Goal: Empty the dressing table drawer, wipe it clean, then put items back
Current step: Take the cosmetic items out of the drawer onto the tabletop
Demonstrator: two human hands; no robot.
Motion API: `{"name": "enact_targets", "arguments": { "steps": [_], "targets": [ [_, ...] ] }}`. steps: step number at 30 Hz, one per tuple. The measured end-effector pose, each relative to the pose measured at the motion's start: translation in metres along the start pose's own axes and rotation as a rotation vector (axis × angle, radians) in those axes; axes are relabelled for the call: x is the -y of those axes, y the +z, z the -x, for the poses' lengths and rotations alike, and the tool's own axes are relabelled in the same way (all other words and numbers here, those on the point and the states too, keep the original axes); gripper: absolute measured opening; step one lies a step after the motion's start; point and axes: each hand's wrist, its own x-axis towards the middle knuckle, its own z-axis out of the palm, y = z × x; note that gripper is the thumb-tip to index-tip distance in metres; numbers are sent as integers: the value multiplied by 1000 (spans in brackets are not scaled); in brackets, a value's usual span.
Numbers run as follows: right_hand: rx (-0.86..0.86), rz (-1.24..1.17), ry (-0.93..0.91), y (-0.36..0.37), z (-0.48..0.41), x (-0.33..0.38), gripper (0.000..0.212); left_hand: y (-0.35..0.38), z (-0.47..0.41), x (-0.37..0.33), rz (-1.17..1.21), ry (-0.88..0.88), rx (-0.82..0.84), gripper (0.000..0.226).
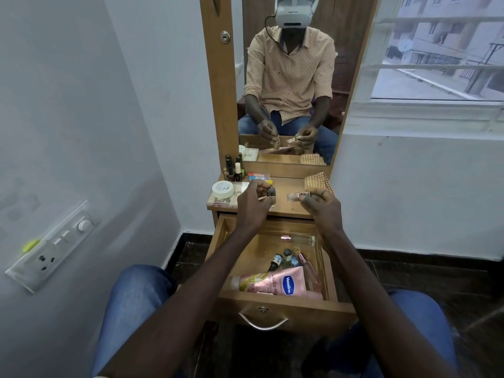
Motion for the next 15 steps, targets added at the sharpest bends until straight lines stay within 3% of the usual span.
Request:
{"name": "enact_targets", "arguments": {
  "steps": [5, 15],
  "targets": [
    [20, 121, -88, 7, -7, 10, 45, 10, -14, 3, -65, -6, 32, 30],
    [58, 214, -148, 4, -15, -1, 35, 17, -17, 21, -82, -22, 29, 34]
  ]
}}
